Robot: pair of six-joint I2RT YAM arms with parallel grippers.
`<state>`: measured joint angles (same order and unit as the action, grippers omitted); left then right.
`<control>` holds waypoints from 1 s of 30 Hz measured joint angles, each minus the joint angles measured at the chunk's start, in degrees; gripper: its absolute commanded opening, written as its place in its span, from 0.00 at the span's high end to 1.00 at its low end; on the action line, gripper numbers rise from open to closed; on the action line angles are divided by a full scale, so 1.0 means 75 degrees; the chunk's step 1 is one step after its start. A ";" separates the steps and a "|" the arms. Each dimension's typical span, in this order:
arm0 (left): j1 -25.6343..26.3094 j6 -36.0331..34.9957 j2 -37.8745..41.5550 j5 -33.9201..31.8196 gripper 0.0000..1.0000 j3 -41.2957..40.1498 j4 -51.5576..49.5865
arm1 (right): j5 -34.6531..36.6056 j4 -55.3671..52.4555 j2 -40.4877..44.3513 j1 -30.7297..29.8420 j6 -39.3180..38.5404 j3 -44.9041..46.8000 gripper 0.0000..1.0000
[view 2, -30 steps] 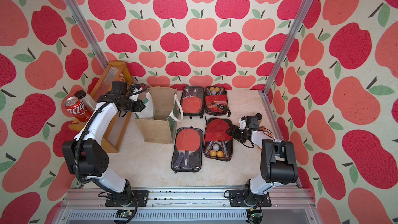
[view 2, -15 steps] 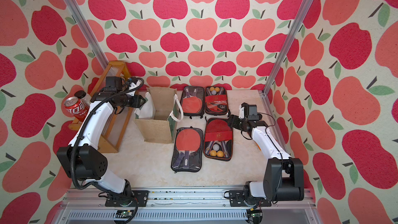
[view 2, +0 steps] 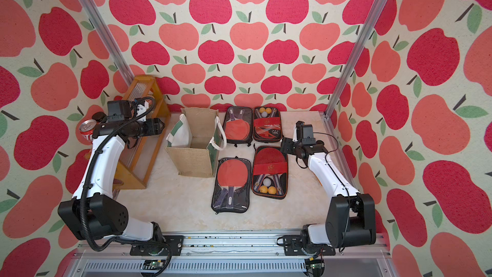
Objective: Remove the ping pong set from the canvas bag
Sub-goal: Reset both arms
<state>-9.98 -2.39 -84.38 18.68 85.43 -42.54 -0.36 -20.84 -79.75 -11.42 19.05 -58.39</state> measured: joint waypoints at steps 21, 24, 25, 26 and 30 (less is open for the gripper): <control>-0.0003 0.0026 -0.0638 0.0017 0.11 -0.2072 0.1728 | 0.0921 0.1411 -0.0265 -0.0216 -0.0408 0.1110 0.18; 0.0000 0.0154 -0.0638 0.0015 0.01 -0.2844 0.2506 | 0.1145 0.1938 -0.0262 -0.0227 -0.0618 0.1740 0.07; 0.0006 0.0227 -0.0647 0.0000 0.01 -0.3086 0.2786 | 0.1247 0.2113 -0.0254 -0.0227 -0.0729 0.1915 0.05; 0.0020 0.0303 -0.0670 -0.0047 0.01 -0.3308 0.3077 | 0.1361 0.2209 -0.0254 -0.0227 -0.0796 0.2028 0.05; 0.0064 0.0615 -0.1058 -0.0236 0.01 -0.3515 0.3882 | 0.1859 0.2506 -0.0248 -0.0227 -0.1058 0.2090 0.04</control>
<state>-9.50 2.22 -92.31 16.91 59.07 -13.43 13.58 -2.04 -81.60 -13.13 11.11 -42.72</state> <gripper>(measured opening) 0.994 0.956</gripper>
